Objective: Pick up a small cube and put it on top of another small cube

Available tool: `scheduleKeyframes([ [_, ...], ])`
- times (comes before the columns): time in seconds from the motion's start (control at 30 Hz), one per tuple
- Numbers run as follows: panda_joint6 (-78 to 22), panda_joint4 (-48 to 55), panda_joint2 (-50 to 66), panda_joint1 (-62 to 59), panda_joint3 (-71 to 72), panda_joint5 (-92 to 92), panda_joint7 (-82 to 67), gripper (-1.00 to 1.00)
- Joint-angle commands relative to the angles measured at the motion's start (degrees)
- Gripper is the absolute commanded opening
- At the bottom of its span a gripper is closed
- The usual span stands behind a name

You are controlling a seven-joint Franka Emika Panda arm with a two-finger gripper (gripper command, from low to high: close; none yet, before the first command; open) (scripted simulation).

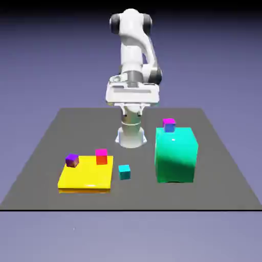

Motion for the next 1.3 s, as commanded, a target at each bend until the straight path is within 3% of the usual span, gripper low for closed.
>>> scheduleKeyframes([
  [0.0, -1.25, -0.09, 1.92, -1.01, 0.43, 1.93, 2.5, 0.0],
  [0.5, -19.4, -1.42, 29.96, -15.8, 6.73, 30.12, 38.89, 0.0],
  [0.8, -6.87, 2.02, 45.94, -19.69, 15.0, 43.28, 28.01, 0.0],
  [0.83, -6.87, 2.03, 45.94, -19.69, 15.0, 43.28, 28.01, -1.0],
  [1.13, -19.4, -1.42, 29.97, -15.8, 6.73, 30.13, 38.89, -1.0],
  [1.27, -25.93, 3.15, 30.07, -10.29, 5.63, 29.54, 35.68, -1.0],
])
